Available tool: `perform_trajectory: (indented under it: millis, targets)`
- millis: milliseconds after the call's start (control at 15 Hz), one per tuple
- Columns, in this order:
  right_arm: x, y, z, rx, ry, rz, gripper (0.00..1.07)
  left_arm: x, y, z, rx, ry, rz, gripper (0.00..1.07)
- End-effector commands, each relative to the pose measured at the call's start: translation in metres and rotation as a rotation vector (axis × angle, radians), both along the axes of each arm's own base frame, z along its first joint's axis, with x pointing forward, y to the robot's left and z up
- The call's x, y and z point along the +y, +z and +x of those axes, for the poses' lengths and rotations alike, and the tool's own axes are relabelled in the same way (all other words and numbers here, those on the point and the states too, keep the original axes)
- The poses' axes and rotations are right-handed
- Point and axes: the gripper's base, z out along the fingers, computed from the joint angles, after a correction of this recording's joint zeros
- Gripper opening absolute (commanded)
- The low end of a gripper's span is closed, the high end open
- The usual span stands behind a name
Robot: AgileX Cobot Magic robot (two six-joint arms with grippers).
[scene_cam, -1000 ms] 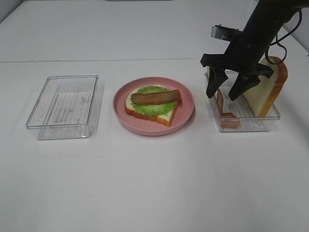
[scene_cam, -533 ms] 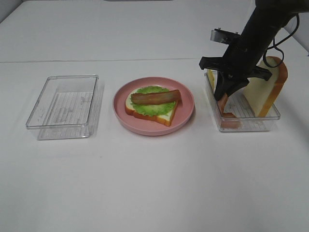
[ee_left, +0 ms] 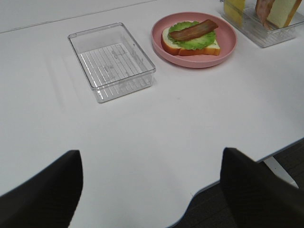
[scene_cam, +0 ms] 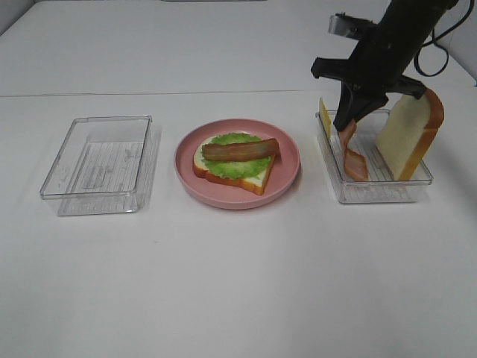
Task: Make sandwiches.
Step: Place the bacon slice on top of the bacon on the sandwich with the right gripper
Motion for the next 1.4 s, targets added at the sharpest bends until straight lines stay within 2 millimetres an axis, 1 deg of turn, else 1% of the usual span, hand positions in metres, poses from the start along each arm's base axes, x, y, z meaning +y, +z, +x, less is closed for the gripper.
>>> perform_trajectory:
  millis: [67,200,267,333,400,467,533,733,867,1067,1200,1267,1400]
  targets:
    - [0.005,0.032,-0.008,-0.039,-0.008,0.074,0.00,0.001,0.000,-0.002,-0.028,-0.007,-0.005,0.76]
    - [0.012,0.046,-0.014,-0.033,-0.009,0.166,0.00,0.001,0.000,-0.002,-0.028,-0.007,-0.005,0.76]
    - [0.016,0.050,-0.016,-0.018,-0.001,0.222,0.00,0.001,0.000,-0.002,-0.028,-0.007,-0.005,0.76]
    - [0.025,0.052,-0.018,-0.013,0.026,0.289,0.00,0.001,0.000,-0.002,-0.028,-0.007,-0.005,0.76]
    - [0.027,0.053,-0.018,-0.018,0.027,0.301,0.00,0.001,0.000,-0.002,-0.028,-0.007,-0.005,0.76]
    - [0.037,0.053,-0.019,-0.027,0.042,0.314,0.00,0.001,0.000,-0.002,-0.028,-0.007,-0.005,0.76]
    - [0.055,0.053,-0.022,-0.056,0.064,0.323,0.00,0.001,0.000,-0.002,-0.028,-0.007,-0.005,0.76]
    - [0.093,0.049,-0.023,-0.156,0.078,0.339,0.00,0.001,0.000,-0.002,-0.028,-0.007,-0.005,0.76]
    - [0.118,0.039,-0.021,-0.225,0.064,0.359,0.00,0.001,0.000,-0.002,-0.028,-0.007,-0.005,0.76]
    - [0.153,0.015,-0.019,-0.218,0.040,0.474,0.00,0.001,0.000,-0.002,-0.028,-0.007,-0.005,0.76]
    - [0.160,-0.009,-0.012,-0.176,0.019,0.545,0.00,0.001,0.000,-0.002,-0.028,-0.007,-0.005,0.76]
    - [0.160,-0.020,-0.008,-0.178,0.014,0.533,0.00,0.001,0.000,-0.002,-0.028,-0.007,-0.005,0.76]
    - [0.158,-0.024,-0.007,-0.202,0.024,0.490,0.00,0.001,0.000,-0.002,-0.028,-0.007,-0.005,0.76]
